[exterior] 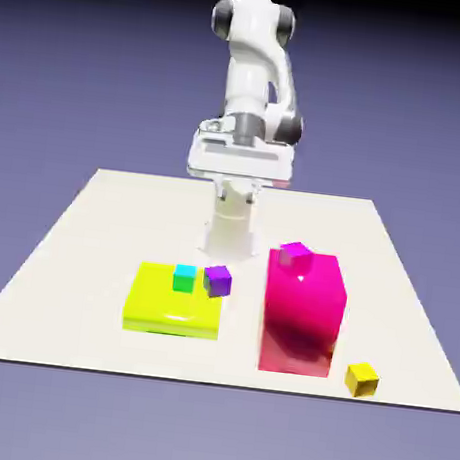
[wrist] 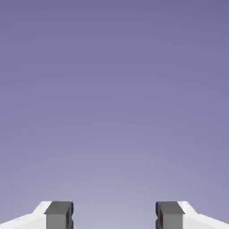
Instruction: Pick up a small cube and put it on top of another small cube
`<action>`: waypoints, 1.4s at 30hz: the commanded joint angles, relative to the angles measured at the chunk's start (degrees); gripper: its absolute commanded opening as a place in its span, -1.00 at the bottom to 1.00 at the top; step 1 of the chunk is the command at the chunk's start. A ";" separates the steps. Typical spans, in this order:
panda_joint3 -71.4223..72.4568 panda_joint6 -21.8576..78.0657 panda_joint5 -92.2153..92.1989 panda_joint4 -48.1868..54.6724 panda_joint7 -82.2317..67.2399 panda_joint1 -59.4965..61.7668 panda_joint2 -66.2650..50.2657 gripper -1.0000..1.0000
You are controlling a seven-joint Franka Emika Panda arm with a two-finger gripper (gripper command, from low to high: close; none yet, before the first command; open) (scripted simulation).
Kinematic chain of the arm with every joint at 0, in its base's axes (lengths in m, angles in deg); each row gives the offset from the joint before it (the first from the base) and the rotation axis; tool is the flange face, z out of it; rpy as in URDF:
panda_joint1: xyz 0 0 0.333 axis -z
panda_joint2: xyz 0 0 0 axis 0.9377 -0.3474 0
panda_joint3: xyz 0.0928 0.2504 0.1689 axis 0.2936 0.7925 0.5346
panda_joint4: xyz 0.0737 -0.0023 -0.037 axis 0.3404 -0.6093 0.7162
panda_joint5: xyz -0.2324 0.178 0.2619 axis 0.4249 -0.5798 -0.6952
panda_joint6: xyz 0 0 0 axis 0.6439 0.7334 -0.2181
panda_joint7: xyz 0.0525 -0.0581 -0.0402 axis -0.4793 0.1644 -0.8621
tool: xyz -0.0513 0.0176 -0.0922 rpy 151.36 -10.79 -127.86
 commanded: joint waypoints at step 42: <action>20.35 89.18 59.86 79.20 -27.63 -32.89 -87.22 0.00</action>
